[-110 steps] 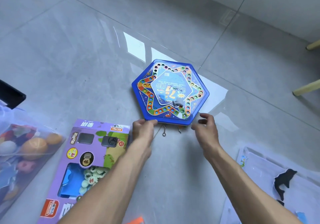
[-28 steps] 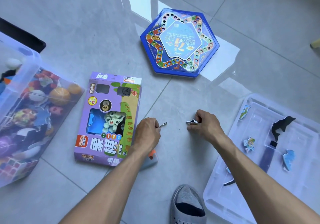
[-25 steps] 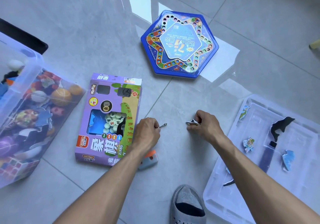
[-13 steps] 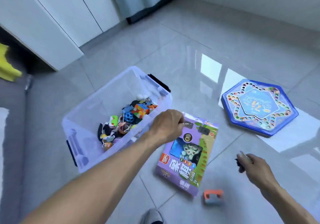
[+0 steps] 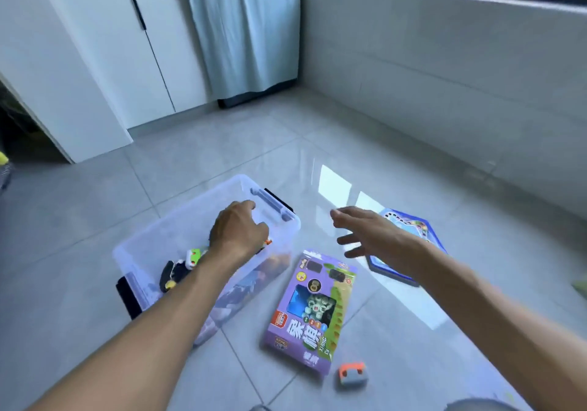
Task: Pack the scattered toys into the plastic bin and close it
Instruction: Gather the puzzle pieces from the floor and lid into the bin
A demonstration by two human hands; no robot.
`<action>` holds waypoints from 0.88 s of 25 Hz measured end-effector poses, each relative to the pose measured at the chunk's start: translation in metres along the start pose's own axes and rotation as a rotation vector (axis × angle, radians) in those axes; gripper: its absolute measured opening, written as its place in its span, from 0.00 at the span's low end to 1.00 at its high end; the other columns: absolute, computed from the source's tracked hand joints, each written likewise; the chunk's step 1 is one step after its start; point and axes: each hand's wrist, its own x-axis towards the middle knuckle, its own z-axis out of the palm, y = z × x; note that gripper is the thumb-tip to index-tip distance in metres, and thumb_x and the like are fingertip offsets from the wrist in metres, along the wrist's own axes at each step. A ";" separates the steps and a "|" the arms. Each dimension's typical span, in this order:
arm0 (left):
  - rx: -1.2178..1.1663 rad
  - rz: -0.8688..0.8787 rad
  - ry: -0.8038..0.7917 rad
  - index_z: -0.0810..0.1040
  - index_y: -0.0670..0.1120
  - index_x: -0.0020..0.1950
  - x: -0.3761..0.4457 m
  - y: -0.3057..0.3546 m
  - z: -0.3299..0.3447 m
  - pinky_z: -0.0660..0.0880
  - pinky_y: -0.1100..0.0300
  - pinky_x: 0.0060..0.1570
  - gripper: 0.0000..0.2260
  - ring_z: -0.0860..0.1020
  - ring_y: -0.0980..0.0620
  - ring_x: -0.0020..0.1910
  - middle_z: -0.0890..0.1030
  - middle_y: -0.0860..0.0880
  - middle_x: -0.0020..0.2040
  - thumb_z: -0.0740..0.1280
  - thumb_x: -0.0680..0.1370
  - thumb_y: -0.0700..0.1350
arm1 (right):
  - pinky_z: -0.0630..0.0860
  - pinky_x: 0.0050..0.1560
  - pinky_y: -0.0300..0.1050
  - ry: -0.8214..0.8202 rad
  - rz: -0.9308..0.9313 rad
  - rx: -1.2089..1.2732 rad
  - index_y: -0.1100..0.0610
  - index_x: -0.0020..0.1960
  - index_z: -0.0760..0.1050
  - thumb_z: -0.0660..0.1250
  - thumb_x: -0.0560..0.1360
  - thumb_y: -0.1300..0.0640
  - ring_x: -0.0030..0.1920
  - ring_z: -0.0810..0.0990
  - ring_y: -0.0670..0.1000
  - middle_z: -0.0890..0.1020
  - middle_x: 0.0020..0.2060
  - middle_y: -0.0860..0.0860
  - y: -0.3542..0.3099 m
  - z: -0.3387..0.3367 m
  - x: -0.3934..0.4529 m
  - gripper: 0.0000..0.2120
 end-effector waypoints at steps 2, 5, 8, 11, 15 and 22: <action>-0.015 0.206 -0.110 0.76 0.45 0.57 -0.011 0.052 0.022 0.73 0.55 0.49 0.15 0.77 0.41 0.56 0.80 0.43 0.59 0.62 0.73 0.49 | 0.80 0.52 0.51 0.064 0.112 0.019 0.52 0.60 0.76 0.62 0.79 0.44 0.51 0.81 0.54 0.79 0.58 0.51 0.048 -0.038 -0.048 0.15; 0.058 0.507 -0.297 0.73 0.49 0.68 -0.037 0.143 0.063 0.71 0.55 0.60 0.21 0.73 0.46 0.65 0.75 0.48 0.67 0.65 0.75 0.49 | 0.79 0.44 0.47 0.216 0.273 0.078 0.54 0.56 0.78 0.64 0.79 0.46 0.45 0.82 0.53 0.82 0.55 0.53 0.133 -0.095 -0.130 0.14; 0.178 0.715 -0.400 0.70 0.52 0.70 -0.070 0.214 0.104 0.69 0.56 0.62 0.22 0.70 0.48 0.68 0.71 0.49 0.71 0.64 0.77 0.52 | 0.78 0.40 0.46 0.426 0.376 0.277 0.57 0.53 0.78 0.65 0.79 0.52 0.40 0.82 0.54 0.84 0.51 0.56 0.216 -0.130 -0.209 0.09; 0.195 0.864 -0.488 0.68 0.53 0.71 -0.117 0.266 0.159 0.69 0.53 0.64 0.21 0.68 0.49 0.69 0.70 0.51 0.70 0.62 0.78 0.53 | 0.78 0.38 0.45 0.674 0.509 0.476 0.59 0.53 0.78 0.66 0.78 0.55 0.36 0.82 0.53 0.85 0.47 0.56 0.311 -0.142 -0.275 0.08; 0.196 0.866 -0.670 0.68 0.54 0.71 -0.176 0.281 0.243 0.69 0.56 0.62 0.21 0.69 0.50 0.68 0.72 0.52 0.69 0.63 0.77 0.53 | 0.76 0.36 0.44 0.785 0.692 0.554 0.59 0.54 0.78 0.66 0.78 0.56 0.37 0.80 0.54 0.85 0.46 0.56 0.406 -0.135 -0.291 0.08; 0.245 0.585 -0.959 0.69 0.51 0.71 -0.210 0.232 0.358 0.70 0.57 0.62 0.22 0.71 0.52 0.67 0.73 0.52 0.69 0.62 0.77 0.50 | 0.76 0.39 0.45 0.704 0.668 0.475 0.55 0.49 0.78 0.66 0.75 0.58 0.38 0.80 0.51 0.84 0.45 0.54 0.452 -0.116 -0.211 0.04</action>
